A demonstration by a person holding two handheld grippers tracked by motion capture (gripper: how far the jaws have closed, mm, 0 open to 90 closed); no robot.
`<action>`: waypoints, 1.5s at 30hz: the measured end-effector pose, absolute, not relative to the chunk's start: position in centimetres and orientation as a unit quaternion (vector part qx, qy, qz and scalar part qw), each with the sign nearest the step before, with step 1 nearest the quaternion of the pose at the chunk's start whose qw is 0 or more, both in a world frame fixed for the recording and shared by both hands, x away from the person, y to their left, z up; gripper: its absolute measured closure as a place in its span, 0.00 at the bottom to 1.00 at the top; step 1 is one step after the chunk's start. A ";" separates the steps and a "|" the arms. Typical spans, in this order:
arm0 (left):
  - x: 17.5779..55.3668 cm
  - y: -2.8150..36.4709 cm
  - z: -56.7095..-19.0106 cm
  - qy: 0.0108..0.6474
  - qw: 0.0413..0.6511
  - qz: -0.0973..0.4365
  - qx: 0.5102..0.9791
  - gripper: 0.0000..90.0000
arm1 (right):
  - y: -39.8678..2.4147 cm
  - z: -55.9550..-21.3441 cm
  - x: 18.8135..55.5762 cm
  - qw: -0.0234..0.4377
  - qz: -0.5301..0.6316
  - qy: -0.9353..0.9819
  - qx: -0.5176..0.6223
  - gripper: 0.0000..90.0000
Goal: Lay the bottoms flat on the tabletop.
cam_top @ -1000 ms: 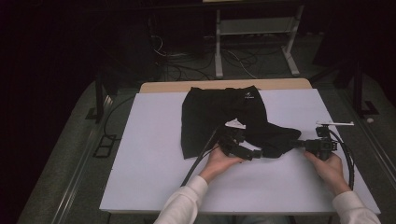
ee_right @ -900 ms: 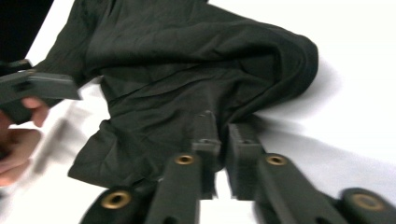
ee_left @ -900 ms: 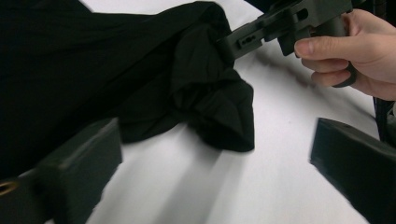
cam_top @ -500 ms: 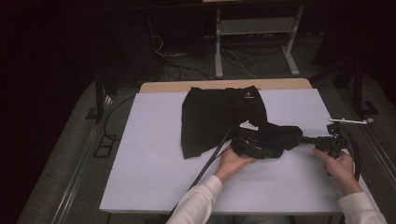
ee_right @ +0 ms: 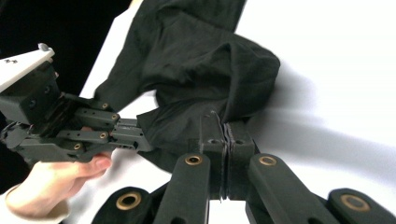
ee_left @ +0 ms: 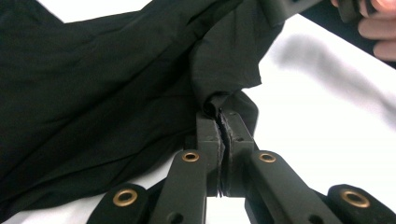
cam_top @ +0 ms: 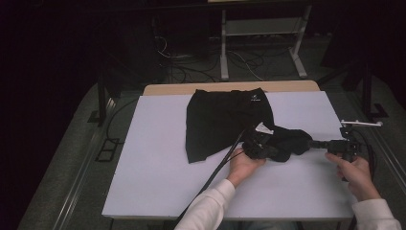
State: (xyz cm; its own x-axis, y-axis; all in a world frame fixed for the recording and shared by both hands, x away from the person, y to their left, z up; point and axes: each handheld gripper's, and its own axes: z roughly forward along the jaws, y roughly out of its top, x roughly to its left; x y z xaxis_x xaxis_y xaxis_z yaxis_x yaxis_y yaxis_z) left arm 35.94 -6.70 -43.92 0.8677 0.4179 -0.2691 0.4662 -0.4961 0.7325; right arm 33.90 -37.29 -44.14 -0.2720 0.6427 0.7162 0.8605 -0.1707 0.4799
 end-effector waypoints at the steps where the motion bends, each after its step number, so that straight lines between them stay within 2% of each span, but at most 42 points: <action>1: 35.6 -6.5 -43.4 0.245 0.426 -0.021 0.871 0.96 | -37.3 -43.9 33.8 0.121 -0.480 -0.637 -0.591 0.97; 9: 31.4 -6.2 -40.4 0.136 0.363 0.027 0.921 0.96 | -36.7 -42.6 33.3 0.143 -0.459 -0.669 -0.567 0.97; 12: 29.9 -6.6 -40.6 0.102 0.340 0.020 0.935 0.96 | -36.4 -42.6 33.0 0.150 -0.454 -0.677 -0.559 0.97; 19: 28.5 -7.4 -42.8 0.093 0.338 -0.025 0.936 0.96 | -35.9 -43.1 32.6 0.148 -0.434 -0.690 -0.561 0.96; 23: 28.7 -7.9 -44.2 0.098 0.337 -0.040 0.936 0.95 | -35.2 -43.7 32.9 0.132 -0.418 -0.699 -0.565 0.96; 25: 29.1 -8.0 -44.6 0.104 0.339 -0.056 0.933 0.91 | -34.7 -44.2 33.2 0.121 -0.414 -0.704 -0.564 0.95; 28: 29.4 -7.8 -44.6 0.105 0.354 -0.077 0.926 0.77 | -34.4 -44.9 33.6 0.112 -0.403 -0.706 -0.571 0.95; 30: 29.6 -7.3 -44.2 0.111 0.373 -0.074 0.918 0.64 | -34.6 -45.1 33.8 0.107 -0.402 -0.705 -0.574 0.95; 33: 30.2 -6.4 -43.4 0.110 0.398 -0.068 0.908 0.56 | -35.1 -45.3 33.9 0.103 -0.401 -0.703 -0.578 0.95; 36: 30.7 -5.6 -43.2 0.115 0.417 -0.070 0.899 0.53 | -35.5 -45.5 33.9 0.105 -0.401 -0.699 -0.583 0.95; 45: 30.4 -6.8 -44.7 0.079 0.399 -0.061 0.912 0.51 | -35.6 -45.7 34.0 0.115 -0.393 -0.698 -0.588 0.95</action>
State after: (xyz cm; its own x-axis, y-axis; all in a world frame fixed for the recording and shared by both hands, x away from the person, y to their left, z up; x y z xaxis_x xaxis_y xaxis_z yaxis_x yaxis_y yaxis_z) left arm 30.40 -6.83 -44.74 0.9801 0.0961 -0.1740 0.1929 -0.6695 0.7173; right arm 34.03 -35.60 -45.75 -0.2825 0.7302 0.6221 0.9104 -0.0002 0.4136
